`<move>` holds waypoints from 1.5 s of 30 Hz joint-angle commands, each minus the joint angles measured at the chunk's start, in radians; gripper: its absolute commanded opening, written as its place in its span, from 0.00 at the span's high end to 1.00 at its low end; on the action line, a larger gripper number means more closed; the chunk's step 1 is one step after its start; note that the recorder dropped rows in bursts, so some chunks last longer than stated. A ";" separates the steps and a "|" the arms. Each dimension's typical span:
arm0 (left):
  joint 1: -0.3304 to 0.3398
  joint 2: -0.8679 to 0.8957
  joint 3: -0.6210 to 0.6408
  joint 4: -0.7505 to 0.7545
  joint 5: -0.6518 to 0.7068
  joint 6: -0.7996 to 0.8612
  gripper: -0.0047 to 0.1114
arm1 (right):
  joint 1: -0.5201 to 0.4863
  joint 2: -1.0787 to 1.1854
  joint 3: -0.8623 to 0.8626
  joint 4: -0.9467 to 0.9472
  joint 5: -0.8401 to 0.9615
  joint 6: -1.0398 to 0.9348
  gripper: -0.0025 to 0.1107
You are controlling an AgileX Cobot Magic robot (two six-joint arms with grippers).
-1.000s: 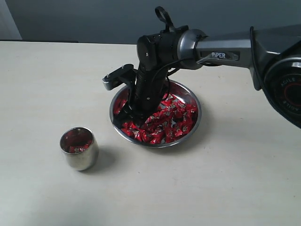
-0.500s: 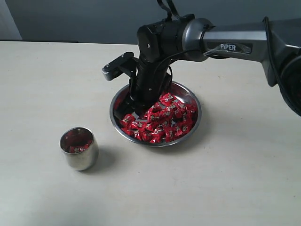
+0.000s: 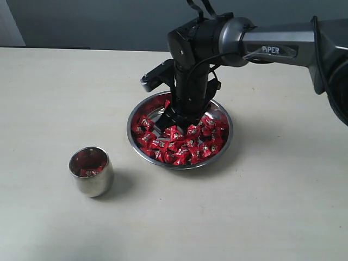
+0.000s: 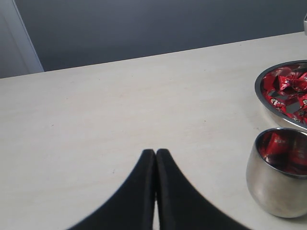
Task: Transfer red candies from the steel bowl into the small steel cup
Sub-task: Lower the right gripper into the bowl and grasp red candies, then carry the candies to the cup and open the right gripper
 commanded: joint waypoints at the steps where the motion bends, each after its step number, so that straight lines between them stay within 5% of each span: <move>1: 0.003 -0.004 -0.001 -0.003 -0.009 -0.005 0.96 | -0.028 0.003 0.002 -0.012 0.017 0.002 0.62; 10: 0.003 -0.004 -0.001 -0.003 -0.009 -0.005 0.96 | -0.032 0.039 0.002 -0.003 0.012 0.002 0.66; 17: 0.003 -0.004 -0.001 -0.003 -0.009 -0.005 0.96 | -0.032 0.037 0.002 -0.003 0.009 0.002 0.99; 27: 0.003 -0.004 -0.001 -0.003 -0.009 -0.005 0.96 | -0.030 -0.001 0.002 0.007 -0.001 0.002 0.98; 34: 0.003 -0.004 -0.001 -0.003 -0.009 -0.005 0.96 | -0.013 -0.083 0.002 0.197 -0.051 -0.056 0.98; 39: 0.003 -0.004 -0.001 -0.003 -0.009 -0.005 0.96 | 0.095 -0.116 0.002 0.426 -0.109 -0.254 0.98; 45: 0.003 -0.004 -0.001 -0.003 -0.009 -0.005 0.96 | 0.201 -0.116 0.002 0.413 -0.131 -0.269 0.98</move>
